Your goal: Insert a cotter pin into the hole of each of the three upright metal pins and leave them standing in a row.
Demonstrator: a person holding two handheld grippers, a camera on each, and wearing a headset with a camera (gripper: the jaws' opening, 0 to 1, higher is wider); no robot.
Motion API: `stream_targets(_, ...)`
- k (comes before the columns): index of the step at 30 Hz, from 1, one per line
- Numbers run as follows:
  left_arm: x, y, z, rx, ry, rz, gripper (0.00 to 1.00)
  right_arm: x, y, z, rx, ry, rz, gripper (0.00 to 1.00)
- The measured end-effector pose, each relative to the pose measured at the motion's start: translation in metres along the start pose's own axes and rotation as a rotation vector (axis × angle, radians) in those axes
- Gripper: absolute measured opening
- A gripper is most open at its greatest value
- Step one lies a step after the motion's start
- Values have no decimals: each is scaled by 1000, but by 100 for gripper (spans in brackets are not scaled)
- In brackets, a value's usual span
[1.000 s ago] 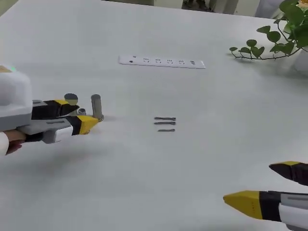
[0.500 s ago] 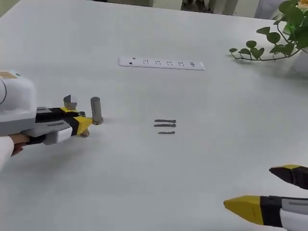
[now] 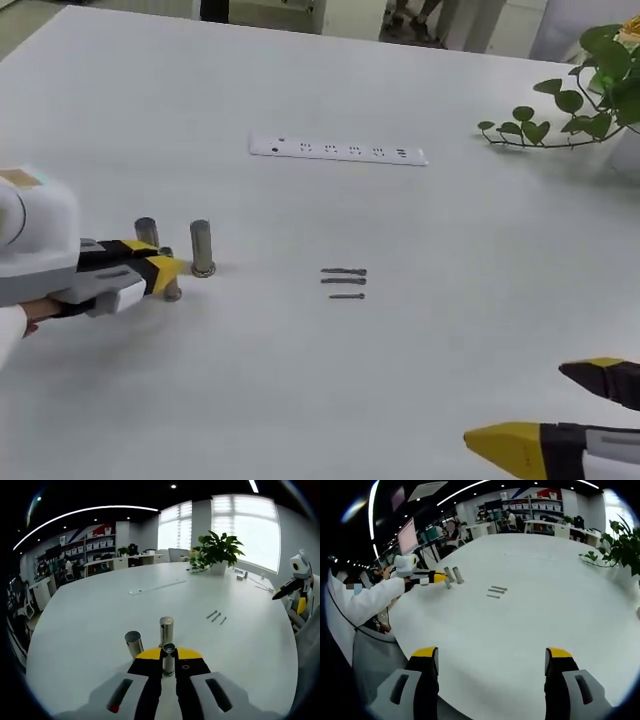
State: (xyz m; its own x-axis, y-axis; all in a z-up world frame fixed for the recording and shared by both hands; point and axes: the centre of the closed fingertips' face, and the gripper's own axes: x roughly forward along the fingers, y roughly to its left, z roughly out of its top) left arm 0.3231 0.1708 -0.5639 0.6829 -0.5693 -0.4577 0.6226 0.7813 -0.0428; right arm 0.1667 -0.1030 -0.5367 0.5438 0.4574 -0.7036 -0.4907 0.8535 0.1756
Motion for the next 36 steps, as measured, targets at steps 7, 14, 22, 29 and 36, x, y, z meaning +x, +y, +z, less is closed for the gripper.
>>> stream_targets(7,-7,-8,5,-4,-11,-18,5,1,3,2,-8,-2,5,86)
stream_targets(14,-24,-27,23,-4,-60,-54,5,4,8,3,-14,-5,23,85)
stream_targets(22,-38,-53,29,35,-74,-110,5,5,19,8,-35,-23,49,85)
stream_targets(29,-49,-74,29,81,-76,-144,5,5,25,9,-42,-30,72,85)
stream_targets(36,-52,-94,20,123,-55,-189,5,4,28,9,-52,-36,83,84)
